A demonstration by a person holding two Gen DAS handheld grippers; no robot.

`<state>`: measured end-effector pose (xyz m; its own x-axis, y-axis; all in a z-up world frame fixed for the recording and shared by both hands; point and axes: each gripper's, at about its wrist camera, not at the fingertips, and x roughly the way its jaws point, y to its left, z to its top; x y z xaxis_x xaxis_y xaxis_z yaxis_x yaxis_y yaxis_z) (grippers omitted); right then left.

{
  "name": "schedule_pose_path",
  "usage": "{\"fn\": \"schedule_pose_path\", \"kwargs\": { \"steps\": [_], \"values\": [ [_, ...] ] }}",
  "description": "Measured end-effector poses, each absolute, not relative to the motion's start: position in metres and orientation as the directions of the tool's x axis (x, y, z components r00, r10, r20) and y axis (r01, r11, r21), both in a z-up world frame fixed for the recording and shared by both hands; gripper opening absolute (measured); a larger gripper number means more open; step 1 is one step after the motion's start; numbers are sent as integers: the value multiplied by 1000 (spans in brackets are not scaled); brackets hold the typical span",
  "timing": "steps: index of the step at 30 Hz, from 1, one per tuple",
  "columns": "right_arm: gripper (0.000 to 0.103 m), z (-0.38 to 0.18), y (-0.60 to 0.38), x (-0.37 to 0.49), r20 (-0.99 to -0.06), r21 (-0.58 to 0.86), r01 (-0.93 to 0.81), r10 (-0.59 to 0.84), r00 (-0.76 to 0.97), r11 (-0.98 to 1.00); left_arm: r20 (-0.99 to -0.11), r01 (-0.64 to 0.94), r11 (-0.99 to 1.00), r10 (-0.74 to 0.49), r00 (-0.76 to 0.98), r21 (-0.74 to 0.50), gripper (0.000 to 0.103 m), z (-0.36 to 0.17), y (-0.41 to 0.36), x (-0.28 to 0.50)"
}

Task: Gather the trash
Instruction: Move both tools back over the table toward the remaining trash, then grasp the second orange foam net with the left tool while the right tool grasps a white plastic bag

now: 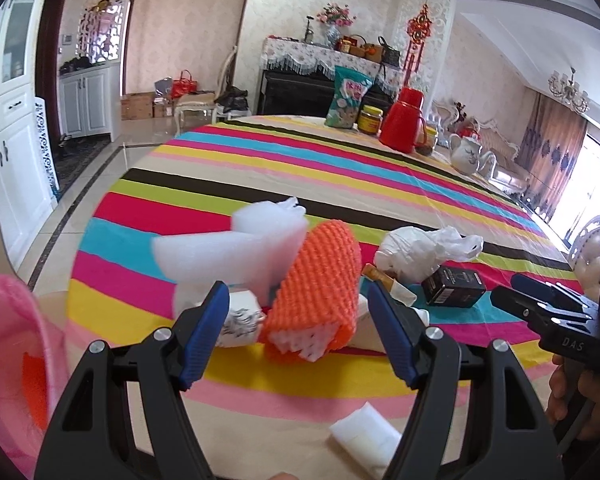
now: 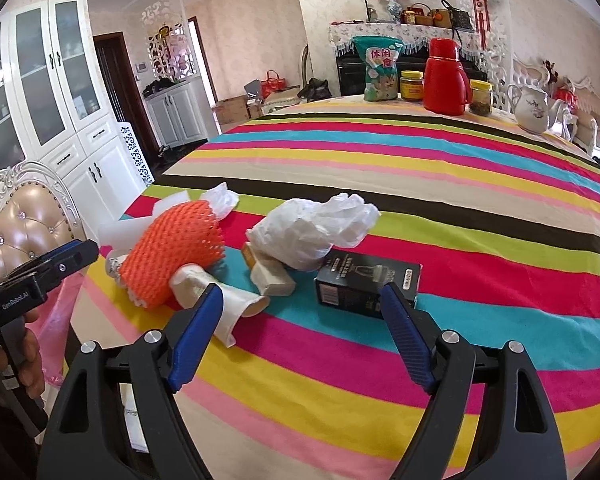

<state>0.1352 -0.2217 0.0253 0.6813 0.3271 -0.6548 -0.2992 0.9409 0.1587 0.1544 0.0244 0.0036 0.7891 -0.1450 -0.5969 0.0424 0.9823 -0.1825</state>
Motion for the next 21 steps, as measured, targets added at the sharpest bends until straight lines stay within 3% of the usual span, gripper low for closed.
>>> {"fn": "schedule_pose_path", "kwargs": {
  "steps": [19, 21],
  "values": [
    [79, 12, -199, 185, -691, 88, -322, 291, 662, 943, -675, 84, 980, -185, 714, -181, 68, -32, 4, 203],
    [80, 11, -194, 189, -694, 75, -329, 287, 661, 941, -684, 85, 981, -181, 707, -172, 61, -34, 2, 207]
  ]
}}
